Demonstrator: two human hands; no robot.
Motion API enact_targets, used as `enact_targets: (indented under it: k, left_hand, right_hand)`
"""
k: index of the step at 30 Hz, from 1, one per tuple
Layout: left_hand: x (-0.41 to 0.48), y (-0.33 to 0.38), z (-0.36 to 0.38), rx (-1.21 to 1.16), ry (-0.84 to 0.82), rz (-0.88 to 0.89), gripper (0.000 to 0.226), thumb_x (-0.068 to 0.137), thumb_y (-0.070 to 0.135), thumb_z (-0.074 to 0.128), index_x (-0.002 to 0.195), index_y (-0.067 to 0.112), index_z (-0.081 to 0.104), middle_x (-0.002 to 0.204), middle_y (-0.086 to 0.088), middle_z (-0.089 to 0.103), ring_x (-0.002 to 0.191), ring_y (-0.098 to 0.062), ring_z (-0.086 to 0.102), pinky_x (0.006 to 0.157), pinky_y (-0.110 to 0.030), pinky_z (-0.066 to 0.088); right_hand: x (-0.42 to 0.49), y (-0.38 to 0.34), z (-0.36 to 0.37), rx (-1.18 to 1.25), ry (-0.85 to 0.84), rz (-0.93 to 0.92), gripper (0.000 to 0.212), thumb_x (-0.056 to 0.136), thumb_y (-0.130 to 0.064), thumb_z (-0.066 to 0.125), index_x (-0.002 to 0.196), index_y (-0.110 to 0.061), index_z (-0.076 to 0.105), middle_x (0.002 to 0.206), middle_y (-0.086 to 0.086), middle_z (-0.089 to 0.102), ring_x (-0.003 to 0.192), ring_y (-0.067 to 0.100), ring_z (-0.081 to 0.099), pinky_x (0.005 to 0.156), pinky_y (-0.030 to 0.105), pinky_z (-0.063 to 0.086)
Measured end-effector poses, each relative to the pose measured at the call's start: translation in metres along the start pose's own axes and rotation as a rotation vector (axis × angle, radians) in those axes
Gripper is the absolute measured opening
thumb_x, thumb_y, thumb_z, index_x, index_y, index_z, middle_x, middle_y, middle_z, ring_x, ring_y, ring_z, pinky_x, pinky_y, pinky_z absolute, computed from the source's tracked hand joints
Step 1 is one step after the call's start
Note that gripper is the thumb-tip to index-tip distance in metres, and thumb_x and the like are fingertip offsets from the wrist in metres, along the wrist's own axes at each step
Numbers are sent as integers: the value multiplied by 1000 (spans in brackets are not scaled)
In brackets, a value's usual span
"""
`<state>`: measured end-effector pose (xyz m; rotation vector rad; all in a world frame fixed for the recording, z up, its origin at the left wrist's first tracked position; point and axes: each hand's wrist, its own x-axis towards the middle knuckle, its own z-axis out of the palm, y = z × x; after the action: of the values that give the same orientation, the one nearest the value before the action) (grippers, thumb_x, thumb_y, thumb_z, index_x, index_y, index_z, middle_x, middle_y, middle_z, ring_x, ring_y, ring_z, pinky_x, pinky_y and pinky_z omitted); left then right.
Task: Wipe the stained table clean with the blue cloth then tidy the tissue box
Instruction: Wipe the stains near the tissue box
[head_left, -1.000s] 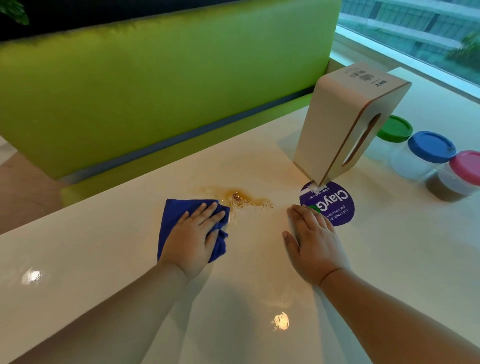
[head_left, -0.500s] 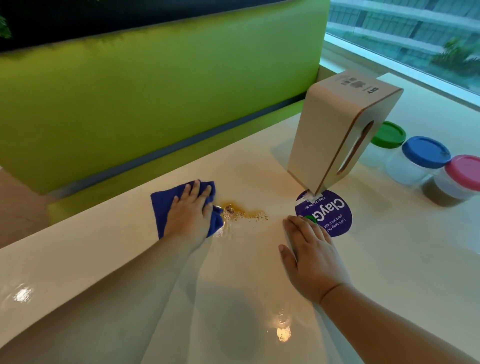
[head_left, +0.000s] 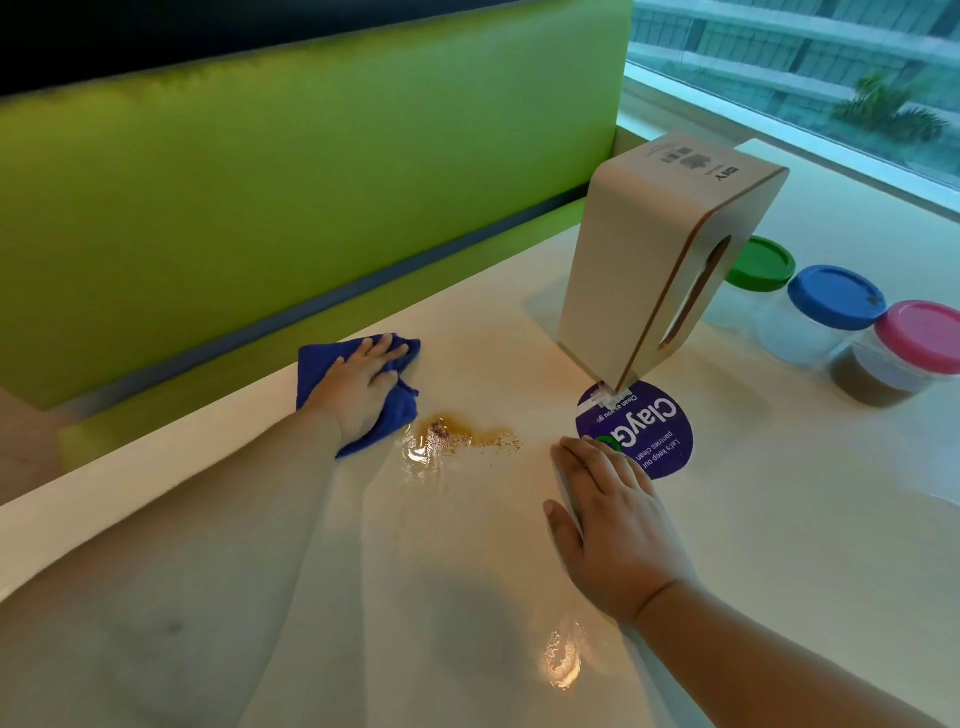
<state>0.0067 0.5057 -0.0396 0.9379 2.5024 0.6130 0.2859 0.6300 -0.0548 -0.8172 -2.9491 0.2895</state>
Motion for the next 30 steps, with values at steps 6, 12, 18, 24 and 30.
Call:
enact_targets:
  k: [6, 12, 18, 24, 30]
  left_hand:
    - [-21, 15, 6, -319, -90, -6, 45, 100, 16, 31, 144, 28, 33, 155, 8, 20, 145, -8, 7, 115, -25, -6]
    - [-53, 21, 15, -261, -131, 134, 41, 100, 22, 33, 140, 33, 36, 149, 21, 19, 141, 2, 5, 111, -21, -4]
    - [-65, 14, 48, 304, -33, 260, 68, 83, 56, -3, 148, 36, 1, 154, 21, -8, 144, -2, -8, 119, -31, -3]
    - [-78, 30, 68, 405, -2, 267, 64, 86, 51, -7, 147, 34, -10, 152, 18, -21, 142, -4, -16, 117, -32, -7]
    - [-79, 42, 72, 356, 47, 170, 53, 98, 42, 9, 148, 32, -8, 155, 16, -18, 143, -6, -15, 119, -35, -6]
  right_hand:
    - [0, 1, 0, 3, -1, -6, 58, 94, -52, 31, 142, -21, 41, 143, -5, 45, 133, 21, 40, 111, 37, 28]
    - [-1, -1, -3, -10, -18, 3, 58, 95, -52, 33, 144, -22, 38, 145, -5, 43, 134, 20, 37, 111, 35, 25]
    - [-1, -3, -6, -10, -33, 3, 58, 95, -51, 34, 146, -23, 34, 146, -5, 41, 136, 20, 35, 112, 33, 21]
    - [-2, -2, -8, 11, -31, -5, 58, 95, -50, 37, 147, -23, 33, 148, -6, 38, 137, 18, 31, 110, 30, 15]
    - [-2, -3, -8, 20, -42, 1, 60, 96, -52, 32, 149, -26, 25, 151, -8, 32, 140, 16, 24, 110, 28, 8]
